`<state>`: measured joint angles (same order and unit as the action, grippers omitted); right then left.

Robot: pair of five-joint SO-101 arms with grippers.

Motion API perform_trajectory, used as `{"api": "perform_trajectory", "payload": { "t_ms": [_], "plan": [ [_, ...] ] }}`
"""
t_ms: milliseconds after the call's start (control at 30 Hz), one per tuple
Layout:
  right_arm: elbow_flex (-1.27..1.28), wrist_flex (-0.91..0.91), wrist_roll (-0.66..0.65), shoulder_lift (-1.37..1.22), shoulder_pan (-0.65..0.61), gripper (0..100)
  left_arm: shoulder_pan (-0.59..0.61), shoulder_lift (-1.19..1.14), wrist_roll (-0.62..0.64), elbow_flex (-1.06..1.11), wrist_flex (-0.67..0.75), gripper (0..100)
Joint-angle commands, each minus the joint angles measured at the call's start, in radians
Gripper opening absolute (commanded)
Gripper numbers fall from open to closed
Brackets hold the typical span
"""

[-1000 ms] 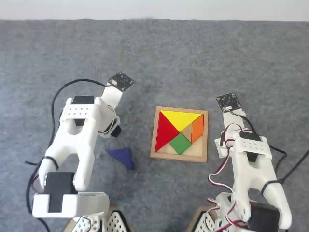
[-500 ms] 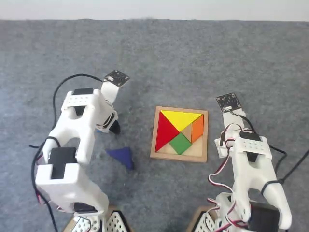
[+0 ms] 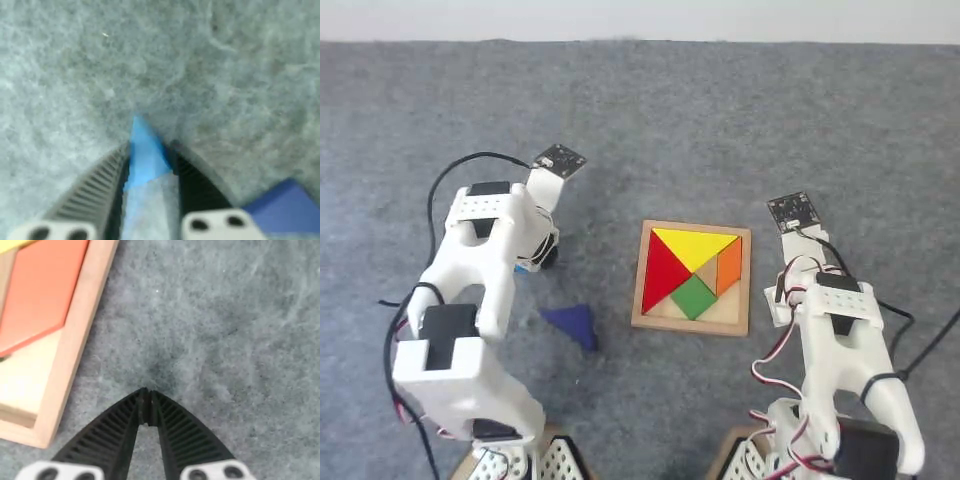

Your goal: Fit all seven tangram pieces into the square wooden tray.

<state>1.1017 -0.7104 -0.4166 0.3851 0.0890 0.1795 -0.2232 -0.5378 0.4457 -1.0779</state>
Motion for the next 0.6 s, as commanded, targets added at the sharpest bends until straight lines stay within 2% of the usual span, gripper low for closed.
{"api": "perform_trajectory", "payload": {
  "t_ms": [0,167,300,433,567],
  "plan": [
    [-0.052,0.013,-0.014,-0.001,0.002,0.8,0.011,0.002,-0.018,-0.059,-0.052,1],
    [-0.052,0.013,-0.014,-0.001,0.002,0.8,0.008,0.02,-0.021,-0.186,-0.213,1],
    [-0.052,0.013,-0.014,-0.001,0.004,0.8,0.002,0.12,-0.02,-0.254,-0.327,2],
    [-0.052,0.013,-0.015,-0.001,0.001,0.8,0.086,0.276,0.037,-0.251,-0.436,8],
    [-0.052,0.013,-0.012,-0.001,-0.001,0.8,0.049,0.404,0.207,-0.048,-0.331,10]
  ]
}}
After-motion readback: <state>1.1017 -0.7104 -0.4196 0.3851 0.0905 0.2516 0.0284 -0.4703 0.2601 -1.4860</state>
